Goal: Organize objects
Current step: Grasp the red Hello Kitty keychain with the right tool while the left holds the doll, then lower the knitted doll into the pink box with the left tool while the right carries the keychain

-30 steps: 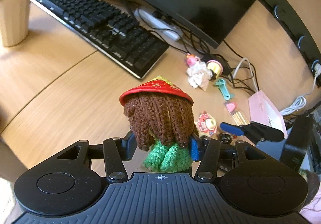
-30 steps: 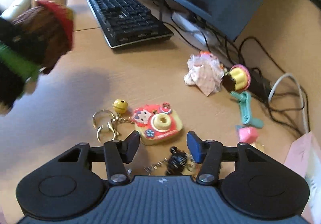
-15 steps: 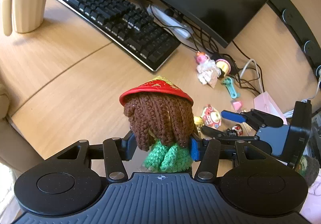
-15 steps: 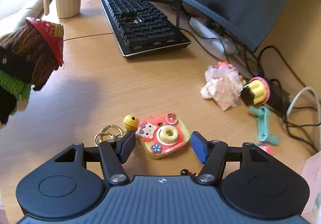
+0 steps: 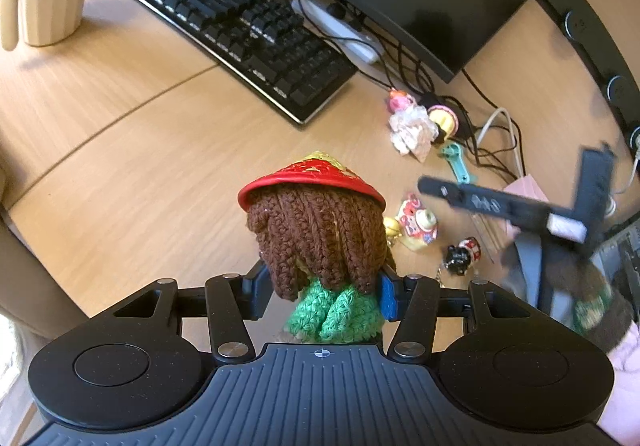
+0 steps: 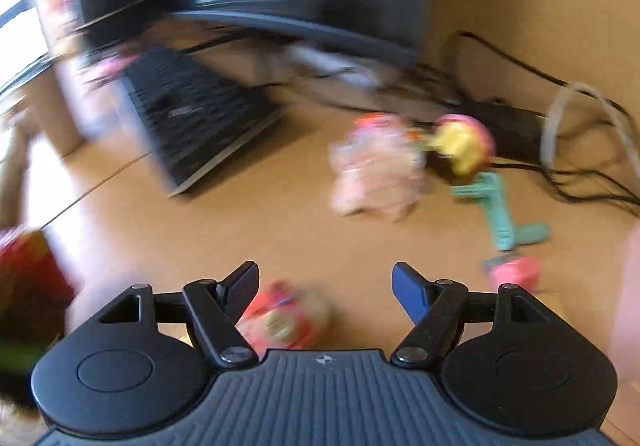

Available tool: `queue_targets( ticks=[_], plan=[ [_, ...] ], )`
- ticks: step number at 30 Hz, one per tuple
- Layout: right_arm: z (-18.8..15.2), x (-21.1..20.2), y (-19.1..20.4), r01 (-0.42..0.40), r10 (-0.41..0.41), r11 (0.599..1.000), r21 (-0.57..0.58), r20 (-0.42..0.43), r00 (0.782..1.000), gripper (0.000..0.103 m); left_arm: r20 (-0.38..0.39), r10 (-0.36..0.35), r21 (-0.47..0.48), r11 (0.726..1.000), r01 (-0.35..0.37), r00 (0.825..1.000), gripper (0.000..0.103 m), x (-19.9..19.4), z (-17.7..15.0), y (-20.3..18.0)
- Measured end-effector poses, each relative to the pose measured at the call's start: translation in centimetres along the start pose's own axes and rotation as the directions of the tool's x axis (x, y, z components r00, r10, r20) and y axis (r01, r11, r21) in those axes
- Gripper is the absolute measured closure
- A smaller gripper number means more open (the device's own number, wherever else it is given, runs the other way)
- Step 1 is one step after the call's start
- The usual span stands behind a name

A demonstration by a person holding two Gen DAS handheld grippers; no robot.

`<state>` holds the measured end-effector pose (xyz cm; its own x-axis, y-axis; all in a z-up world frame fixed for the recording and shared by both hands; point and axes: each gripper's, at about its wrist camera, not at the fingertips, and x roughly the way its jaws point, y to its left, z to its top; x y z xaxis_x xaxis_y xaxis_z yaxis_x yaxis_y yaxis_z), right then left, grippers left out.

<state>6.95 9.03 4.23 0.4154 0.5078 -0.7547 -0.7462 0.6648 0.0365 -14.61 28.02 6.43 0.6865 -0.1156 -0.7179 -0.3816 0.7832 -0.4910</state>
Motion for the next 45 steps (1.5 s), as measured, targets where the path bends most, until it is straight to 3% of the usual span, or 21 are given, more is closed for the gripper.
queue_targets(
  ticks=[6, 12, 15, 22, 27, 32, 36, 41, 45],
  plan=[
    [-1.2, 0.8, -1.8, 0.059, -0.059, 0.998, -0.008, -0.033, 0.998, 0.029, -0.007, -0.015, 0.026, 1.000, 0.015, 1.000, 0.047, 0.4, 0.2, -1.1],
    [-6.8, -3.1, -3.6, 0.080, -0.080, 0.997, -0.007, -0.076, 0.994, 0.029, -0.028, -0.032, 0.050, 0.998, 0.033, 0.999, 0.047, 1.6, 0.6, -2.4],
    [-8.8, -5.6, -3.3, 0.044, -0.046, 0.999, -0.031, -0.054, 0.997, 0.029, -0.034, -0.039, 0.061, 0.997, 0.041, 0.999, 0.047, 2.1, 0.9, -3.3],
    [-7.9, -5.3, 1.3, -0.024, 0.033, 0.954, -0.297, 0.023, 0.999, 0.030, -0.015, -0.020, 0.061, 0.998, 0.021, 1.000, 0.047, 1.4, 1.1, -3.6],
    [-6.0, -3.0, 2.9, -0.089, 0.101, 0.924, -0.373, 0.014, 0.995, 0.033, 0.006, 0.015, 0.022, 1.000, -0.015, 1.000, 0.047, 0.2, 0.7, -2.2],
    [-4.2, -0.2, 2.3, -0.200, 0.191, 0.933, -0.298, -0.058, 0.980, 0.033, 0.009, 0.040, -0.010, 0.999, -0.040, 0.999, 0.047, -0.2, 0.7, -0.9],
    [-4.3, -0.7, 2.0, -0.194, 0.185, 0.965, -0.178, -0.068, 0.980, 0.039, -0.015, 0.031, 0.026, 0.999, -0.030, 0.999, 0.047, 0.3, 0.9, -1.6],
    [-6.5, -5.4, 1.5, -0.160, 0.159, 0.982, -0.097, -0.021, 0.987, 0.039, -0.091, -0.013, 0.164, 0.986, 0.028, 0.996, 0.047, 1.8, 0.7, -4.9],
    [-8.6, -11.2, -0.5, -0.094, 0.092, 0.995, 0.029, 0.049, 0.995, 0.039, -0.174, -0.077, 0.290, 0.949, 0.126, 0.982, 0.047, 3.4, 0.3, -8.7]
  ],
)
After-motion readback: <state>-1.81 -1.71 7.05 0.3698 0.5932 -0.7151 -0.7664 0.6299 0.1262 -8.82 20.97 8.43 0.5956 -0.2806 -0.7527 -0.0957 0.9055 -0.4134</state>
